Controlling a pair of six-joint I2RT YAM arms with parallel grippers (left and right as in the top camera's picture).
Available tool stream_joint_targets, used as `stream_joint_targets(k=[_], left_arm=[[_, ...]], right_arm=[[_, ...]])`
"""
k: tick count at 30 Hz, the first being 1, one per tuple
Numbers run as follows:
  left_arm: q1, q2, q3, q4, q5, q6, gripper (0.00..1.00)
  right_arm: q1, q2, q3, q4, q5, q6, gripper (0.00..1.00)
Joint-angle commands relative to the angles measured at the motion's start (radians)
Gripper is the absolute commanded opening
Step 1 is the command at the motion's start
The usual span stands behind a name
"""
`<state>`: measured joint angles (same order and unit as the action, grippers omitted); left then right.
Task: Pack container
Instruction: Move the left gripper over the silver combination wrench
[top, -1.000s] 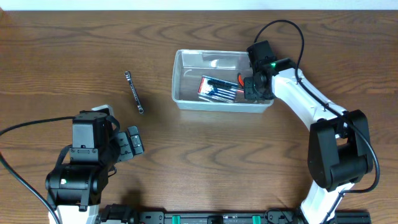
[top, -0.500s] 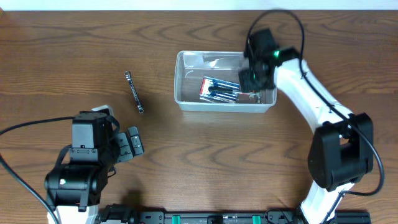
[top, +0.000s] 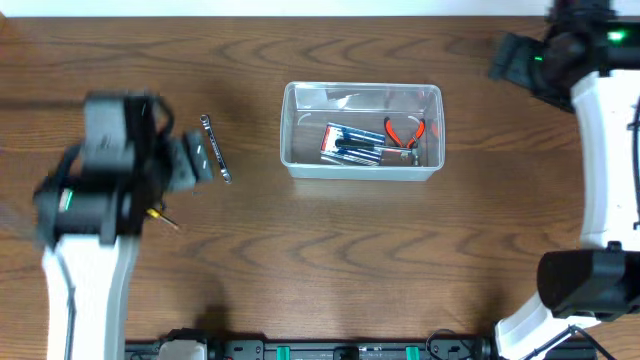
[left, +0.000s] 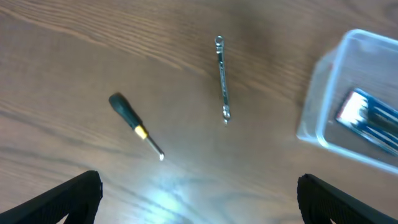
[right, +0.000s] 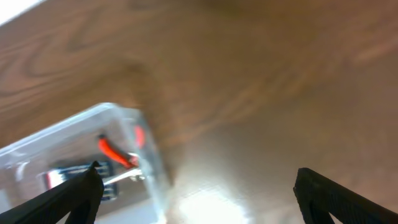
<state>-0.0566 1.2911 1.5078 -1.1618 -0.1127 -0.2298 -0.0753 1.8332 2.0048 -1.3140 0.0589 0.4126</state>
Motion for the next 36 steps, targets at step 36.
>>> stream_joint_targets(k=[36], left_arm=[[0.01,0.834,-0.016,0.399,0.149,-0.149,0.98]], right_arm=[[-0.031,0.013,-0.007,-0.08,-0.002,-0.142,0.99]])
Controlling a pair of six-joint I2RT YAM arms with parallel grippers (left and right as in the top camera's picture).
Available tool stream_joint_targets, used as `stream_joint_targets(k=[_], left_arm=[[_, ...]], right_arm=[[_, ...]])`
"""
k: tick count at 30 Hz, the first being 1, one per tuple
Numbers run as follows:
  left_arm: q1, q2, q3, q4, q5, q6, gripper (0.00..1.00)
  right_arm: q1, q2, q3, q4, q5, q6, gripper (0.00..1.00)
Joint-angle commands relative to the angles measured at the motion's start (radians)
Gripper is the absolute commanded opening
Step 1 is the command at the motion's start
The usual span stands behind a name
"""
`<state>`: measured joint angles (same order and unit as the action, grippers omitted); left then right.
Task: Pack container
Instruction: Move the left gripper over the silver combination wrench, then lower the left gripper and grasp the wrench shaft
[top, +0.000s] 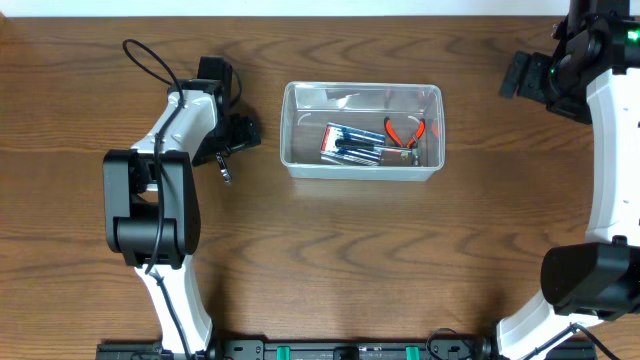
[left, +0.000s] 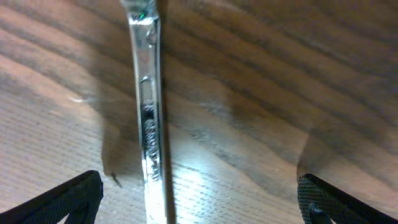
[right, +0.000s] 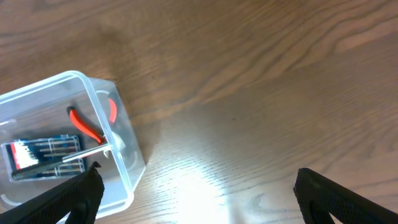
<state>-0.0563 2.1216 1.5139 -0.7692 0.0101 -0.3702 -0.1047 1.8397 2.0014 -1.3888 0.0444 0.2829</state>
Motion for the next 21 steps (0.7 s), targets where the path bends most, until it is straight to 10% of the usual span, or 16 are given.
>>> stream_joint_targets(k=[1,16,21], left_arm=[[0.015,0.005,-0.032,0.013,0.041,-0.009,0.98],[0.052,0.01,-0.066,-0.014,0.061,-0.013,0.99],[0.052,0.01,-0.066,-0.014,0.061,-0.013,0.82]], right_arm=[[-0.002,0.006,-0.003,-0.007,0.012,-0.012,0.99],[-0.002,0.006,-0.003,-0.018,0.034,-0.019,0.99],[-0.002,0.006,-0.003,-0.018,0.034,-0.019,0.99]])
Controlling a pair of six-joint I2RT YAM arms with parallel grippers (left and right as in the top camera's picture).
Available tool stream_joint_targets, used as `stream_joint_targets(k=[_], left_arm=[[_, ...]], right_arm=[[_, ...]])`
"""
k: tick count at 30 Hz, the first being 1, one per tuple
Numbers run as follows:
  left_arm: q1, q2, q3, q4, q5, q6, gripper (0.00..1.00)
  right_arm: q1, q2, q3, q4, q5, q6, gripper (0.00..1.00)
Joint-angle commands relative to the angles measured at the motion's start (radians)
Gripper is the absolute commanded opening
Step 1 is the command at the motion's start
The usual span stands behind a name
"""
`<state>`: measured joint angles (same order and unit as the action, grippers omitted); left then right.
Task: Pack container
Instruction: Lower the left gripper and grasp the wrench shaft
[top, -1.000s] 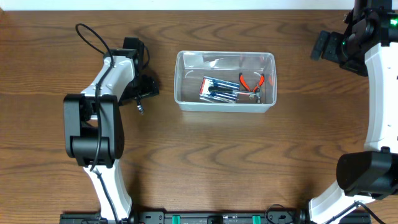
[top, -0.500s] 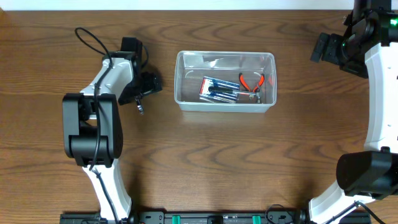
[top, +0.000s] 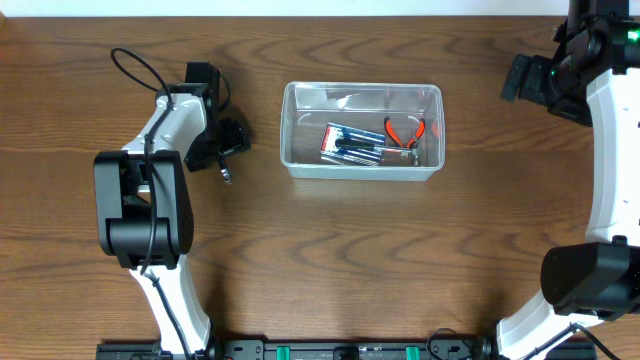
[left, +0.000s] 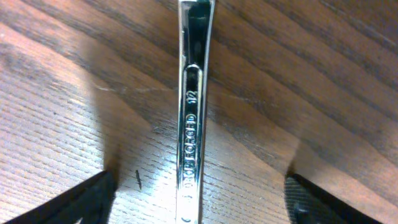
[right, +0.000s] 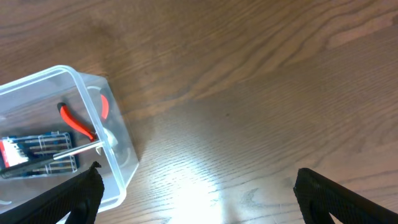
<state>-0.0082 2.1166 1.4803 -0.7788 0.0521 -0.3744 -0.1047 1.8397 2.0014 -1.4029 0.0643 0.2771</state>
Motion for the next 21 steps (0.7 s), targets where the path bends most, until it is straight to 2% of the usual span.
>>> stream_joint_targets(k=[1,6,16,18,21], left_arm=[[0.004,0.015,-0.033,-0.005,0.019,-0.009,0.77],[0.004,0.015,-0.033,-0.011,0.019,-0.009,0.63],[0.004,0.015,-0.033,-0.028,0.019,-0.009,0.46],[0.004,0.015,-0.033,-0.028,0.019,-0.009,0.39],[0.004,0.015,-0.033,-0.03,0.019,-0.009,0.34]], right_arm=[[-0.002,0.006,-0.003,-0.004,0.014,-0.013,0.99],[-0.002,0.006,-0.003,-0.004,0.014,-0.013,0.99],[-0.002,0.006,-0.003,-0.002,0.014,-0.013,0.99],[-0.002,0.006,-0.003,-0.002,0.014,-0.013,0.99],[-0.002,0.006,-0.003,-0.002,0.015,-0.013,0.99]])
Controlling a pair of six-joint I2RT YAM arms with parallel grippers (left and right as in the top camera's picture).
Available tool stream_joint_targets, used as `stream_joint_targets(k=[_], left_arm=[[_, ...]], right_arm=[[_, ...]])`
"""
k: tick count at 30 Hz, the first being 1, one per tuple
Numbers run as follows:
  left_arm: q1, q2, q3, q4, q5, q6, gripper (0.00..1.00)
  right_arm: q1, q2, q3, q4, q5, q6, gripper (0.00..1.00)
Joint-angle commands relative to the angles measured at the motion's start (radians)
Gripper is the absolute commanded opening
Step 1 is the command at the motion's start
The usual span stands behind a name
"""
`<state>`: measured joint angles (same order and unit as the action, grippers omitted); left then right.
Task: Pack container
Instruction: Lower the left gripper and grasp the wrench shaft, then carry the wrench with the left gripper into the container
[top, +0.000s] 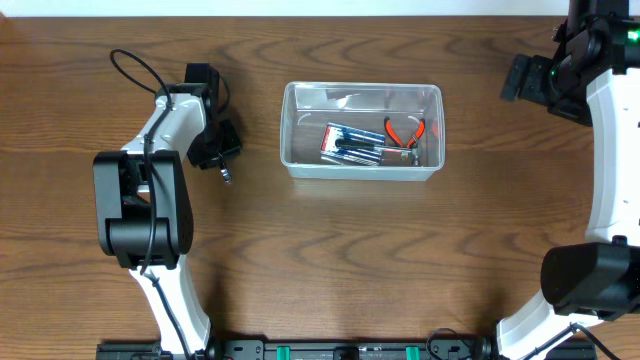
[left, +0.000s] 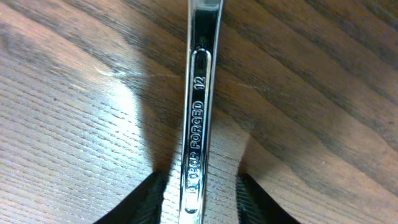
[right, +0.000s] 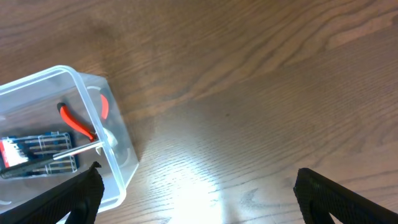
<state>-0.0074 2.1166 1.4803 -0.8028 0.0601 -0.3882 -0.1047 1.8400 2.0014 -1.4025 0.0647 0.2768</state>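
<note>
A silver wrench stamped "DROP FORGED 12" lies flat on the wooden table, left of the clear plastic container. My left gripper is down over it, with its black fingers close on either side of the shaft and a strip of wood still showing on each side. In the overhead view only the wrench's near tip shows below the left gripper. My right gripper hangs open and empty at the far right, beyond the container.
The container holds a blue bit set and red-handled pliers. The left arm's cable loops over the table at the far left. The arm bases stand at the near edge.
My left gripper's fingers have drawn in from wide apart to close beside the wrench shaft. The wrench and the right arm have not moved.
First my left gripper hung high and open over the wrench and a small screwdriver left of the container. Then it was down low with the wrench between wide fingers, then centred on the shaft. Now the fingers have narrowed round it. The right arm stayed far right.
</note>
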Motion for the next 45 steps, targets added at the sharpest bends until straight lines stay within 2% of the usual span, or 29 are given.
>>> stream_joint_targets(k=[1,8,11,13,15,32,36,40,45], left_arm=[[0.003,0.015,-0.033,-0.007,0.011,0.005,0.31],[0.003,0.015,-0.033,-0.007,0.011,0.005,0.2],[0.003,0.015,-0.033,-0.006,0.011,0.005,0.19],[0.003,0.015,-0.033,-0.007,0.011,0.005,0.11],[0.003,0.015,-0.033,-0.007,0.011,0.005,0.08],[0.002,-0.038,-0.002,-0.035,0.008,0.021,0.06],[-0.026,-0.154,0.026,-0.036,0.007,0.141,0.06],[-0.074,-0.304,0.048,-0.032,0.007,0.383,0.06],[-0.168,-0.475,0.049,0.014,0.038,0.628,0.05]], right_arm=[[-0.002,0.006,-0.003,-0.003,0.014,-0.013,0.99],[-0.002,0.006,-0.003,-0.003,0.014,-0.013,0.99],[-0.002,0.006,-0.003,-0.003,0.014,-0.013,0.99],[-0.002,0.006,-0.003,-0.002,0.014,-0.013,0.99],[-0.002,0.006,-0.003,-0.002,0.014,-0.013,0.99],[-0.002,0.006,-0.003,0.0,0.014,-0.013,0.99],[-0.002,0.006,-0.003,0.0,0.015,-0.013,0.99],[-0.002,0.006,-0.003,-0.001,0.018,-0.013,0.99],[-0.002,0.006,-0.003,-0.001,0.018,-0.013,0.99]])
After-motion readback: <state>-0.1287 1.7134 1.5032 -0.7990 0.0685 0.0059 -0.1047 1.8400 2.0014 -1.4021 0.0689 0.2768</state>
